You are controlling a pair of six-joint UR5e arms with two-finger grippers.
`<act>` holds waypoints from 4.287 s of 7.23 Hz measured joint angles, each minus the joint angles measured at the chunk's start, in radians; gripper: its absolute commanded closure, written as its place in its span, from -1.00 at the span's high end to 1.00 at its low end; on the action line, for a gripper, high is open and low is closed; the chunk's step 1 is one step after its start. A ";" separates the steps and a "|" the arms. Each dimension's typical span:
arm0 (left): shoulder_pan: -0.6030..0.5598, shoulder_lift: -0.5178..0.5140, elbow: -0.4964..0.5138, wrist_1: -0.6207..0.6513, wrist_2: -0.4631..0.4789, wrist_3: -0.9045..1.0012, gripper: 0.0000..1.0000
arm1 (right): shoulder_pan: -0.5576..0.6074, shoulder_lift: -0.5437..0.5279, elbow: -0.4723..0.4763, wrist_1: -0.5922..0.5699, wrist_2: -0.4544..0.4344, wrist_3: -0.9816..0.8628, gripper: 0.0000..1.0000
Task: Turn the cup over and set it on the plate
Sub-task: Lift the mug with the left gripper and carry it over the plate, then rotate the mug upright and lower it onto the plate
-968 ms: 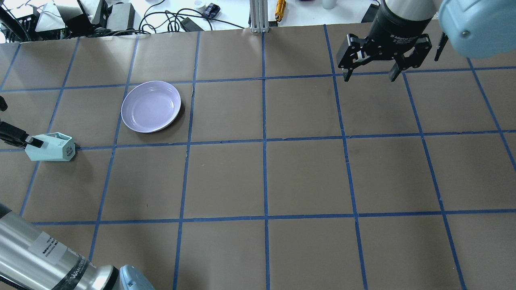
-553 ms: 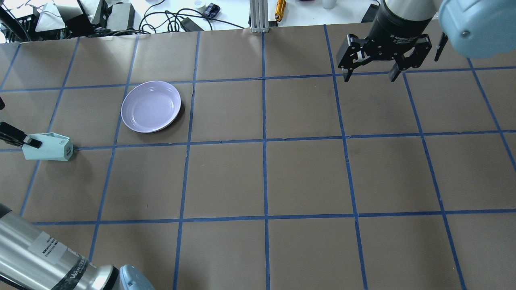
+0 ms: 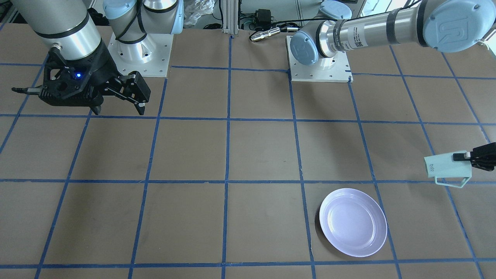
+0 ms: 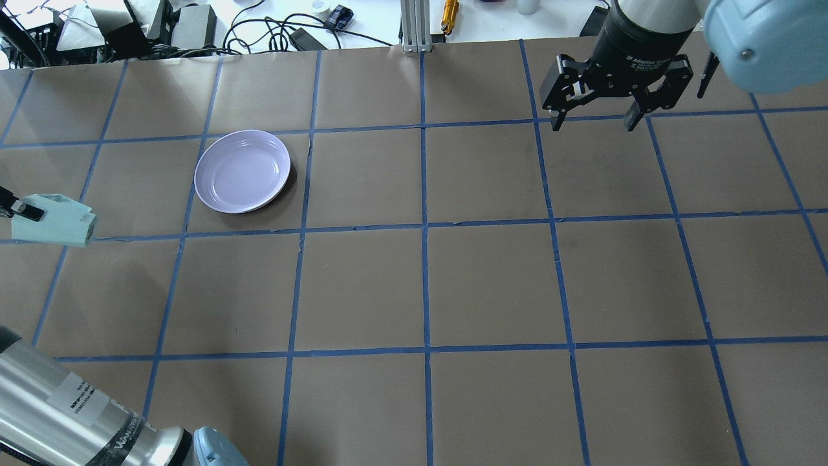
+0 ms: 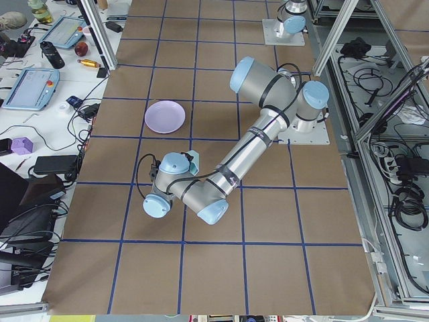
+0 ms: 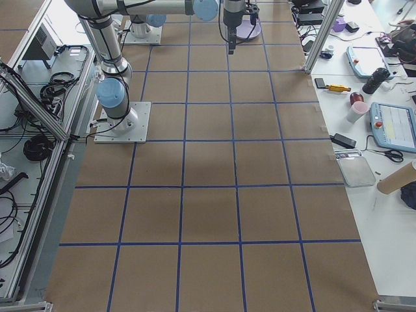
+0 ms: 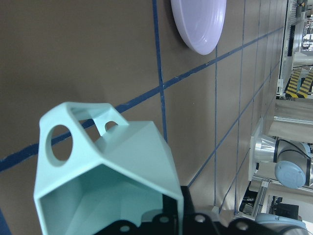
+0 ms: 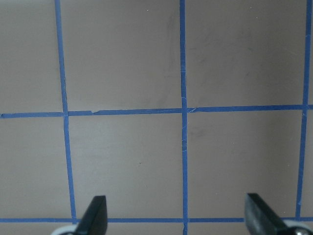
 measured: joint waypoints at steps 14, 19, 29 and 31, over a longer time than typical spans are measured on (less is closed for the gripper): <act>-0.565 0.486 -0.515 0.724 0.264 -0.537 -1.00 | 0.000 0.000 0.000 0.000 0.000 0.001 1.00; -0.703 0.405 -0.535 0.961 0.387 -0.593 -1.00 | 0.000 0.000 0.000 0.000 0.000 0.001 1.00; -0.760 0.310 -0.547 1.024 0.445 -0.630 1.00 | 0.000 0.000 0.000 0.000 0.000 0.000 1.00; -0.761 0.326 -0.543 1.020 0.445 -0.633 1.00 | 0.000 0.000 0.000 0.000 0.000 0.000 1.00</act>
